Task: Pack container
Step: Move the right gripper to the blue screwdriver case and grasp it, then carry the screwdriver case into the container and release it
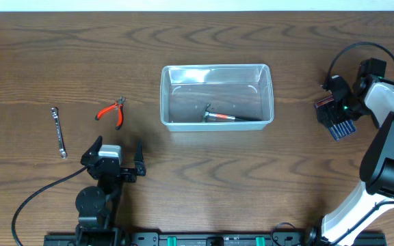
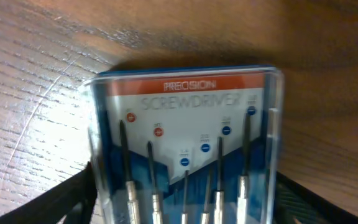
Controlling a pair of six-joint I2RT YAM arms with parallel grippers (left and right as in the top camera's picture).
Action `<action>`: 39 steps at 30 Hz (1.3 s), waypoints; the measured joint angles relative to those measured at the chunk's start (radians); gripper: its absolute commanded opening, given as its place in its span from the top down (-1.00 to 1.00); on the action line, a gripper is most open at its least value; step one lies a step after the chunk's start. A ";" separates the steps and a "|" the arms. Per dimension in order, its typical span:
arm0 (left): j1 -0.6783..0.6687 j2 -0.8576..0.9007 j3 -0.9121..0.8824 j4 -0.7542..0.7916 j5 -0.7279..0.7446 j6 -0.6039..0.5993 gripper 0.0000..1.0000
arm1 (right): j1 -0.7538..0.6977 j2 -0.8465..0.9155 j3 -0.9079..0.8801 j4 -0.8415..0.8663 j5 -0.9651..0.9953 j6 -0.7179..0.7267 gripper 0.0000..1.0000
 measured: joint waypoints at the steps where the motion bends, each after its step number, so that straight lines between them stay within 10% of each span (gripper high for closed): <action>1: 0.000 0.000 0.000 0.000 0.000 0.000 -0.96 | 0.000 0.000 0.000 0.000 0.000 -0.001 -0.54; 12: 0.000 0.000 0.000 0.000 0.000 0.000 -0.96 | 0.000 0.000 0.000 0.000 0.000 0.000 -0.36; 18: 0.000 0.000 0.000 0.000 0.000 0.000 -0.96 | 0.000 0.000 0.000 0.001 -0.007 0.002 0.03; 22: 0.000 0.000 0.000 0.000 0.000 0.000 -0.96 | 0.003 0.000 0.006 -0.004 -0.030 0.026 0.65; 26: 0.000 0.000 0.000 0.000 0.000 0.000 -0.96 | 0.034 -0.004 0.056 -0.051 -0.054 0.052 0.67; 29: 0.000 0.000 0.000 0.000 0.000 0.000 -0.96 | 0.097 -0.031 0.160 -0.112 -0.061 0.067 0.97; 39: 0.000 0.000 0.000 0.000 0.000 0.000 -0.96 | 0.538 -0.248 0.475 -0.145 -0.095 0.004 0.98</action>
